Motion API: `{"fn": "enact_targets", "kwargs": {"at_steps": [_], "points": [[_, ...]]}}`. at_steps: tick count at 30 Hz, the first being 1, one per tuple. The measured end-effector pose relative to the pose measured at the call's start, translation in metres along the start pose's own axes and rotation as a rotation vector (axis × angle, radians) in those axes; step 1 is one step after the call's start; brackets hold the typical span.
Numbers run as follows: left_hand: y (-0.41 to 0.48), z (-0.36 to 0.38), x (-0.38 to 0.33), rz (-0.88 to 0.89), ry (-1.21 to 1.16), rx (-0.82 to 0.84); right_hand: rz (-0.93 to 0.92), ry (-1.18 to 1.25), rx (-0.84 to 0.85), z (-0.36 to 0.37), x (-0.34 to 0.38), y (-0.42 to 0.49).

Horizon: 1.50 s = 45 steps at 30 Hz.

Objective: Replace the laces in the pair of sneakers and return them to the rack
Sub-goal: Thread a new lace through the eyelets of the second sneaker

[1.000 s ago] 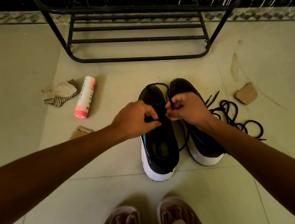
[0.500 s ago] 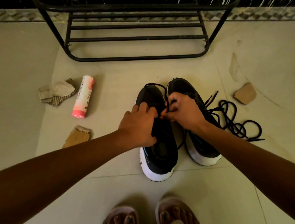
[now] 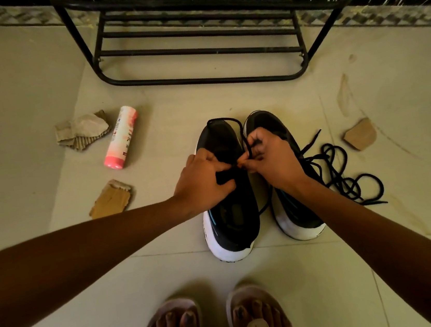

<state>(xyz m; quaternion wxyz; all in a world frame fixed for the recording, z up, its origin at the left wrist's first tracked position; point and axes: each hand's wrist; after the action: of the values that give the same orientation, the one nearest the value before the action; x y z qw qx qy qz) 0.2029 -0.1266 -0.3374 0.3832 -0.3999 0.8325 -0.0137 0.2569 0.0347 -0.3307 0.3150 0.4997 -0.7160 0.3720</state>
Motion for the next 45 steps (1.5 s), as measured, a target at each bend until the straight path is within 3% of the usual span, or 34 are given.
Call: {"fn": "enact_targets", "kwargs": {"at_steps": [9,18,23,29,45], "points": [[0.009,0.0,0.0,-0.087,-0.286,-0.018,-0.129,-0.301,0.083,-0.002,0.009,0.005],[0.013,0.004,0.006,-0.061,-0.339,-0.022,0.131,0.316,0.057,-0.002,0.0,0.001],[0.014,0.006,0.008,-0.024,-0.359,-0.011,0.101,0.244,0.017,0.002,0.001,0.002],[0.016,0.007,0.012,-0.01,-0.381,-0.015,0.161,0.465,0.006,0.002,0.001,0.001],[0.018,0.01,0.014,-0.045,-0.424,-0.016,0.116,0.424,-0.092,0.014,-0.001,-0.004]]}}
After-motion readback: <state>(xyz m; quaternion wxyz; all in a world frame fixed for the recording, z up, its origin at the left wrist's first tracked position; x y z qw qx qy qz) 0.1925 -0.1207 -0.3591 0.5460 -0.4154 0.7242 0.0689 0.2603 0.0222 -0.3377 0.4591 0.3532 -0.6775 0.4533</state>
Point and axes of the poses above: each hand's wrist, its own y-axis towards the middle knuckle, its own z-axis out of the palm, x = y × z, and after that the axes turned 7 degrees about x, right-handed
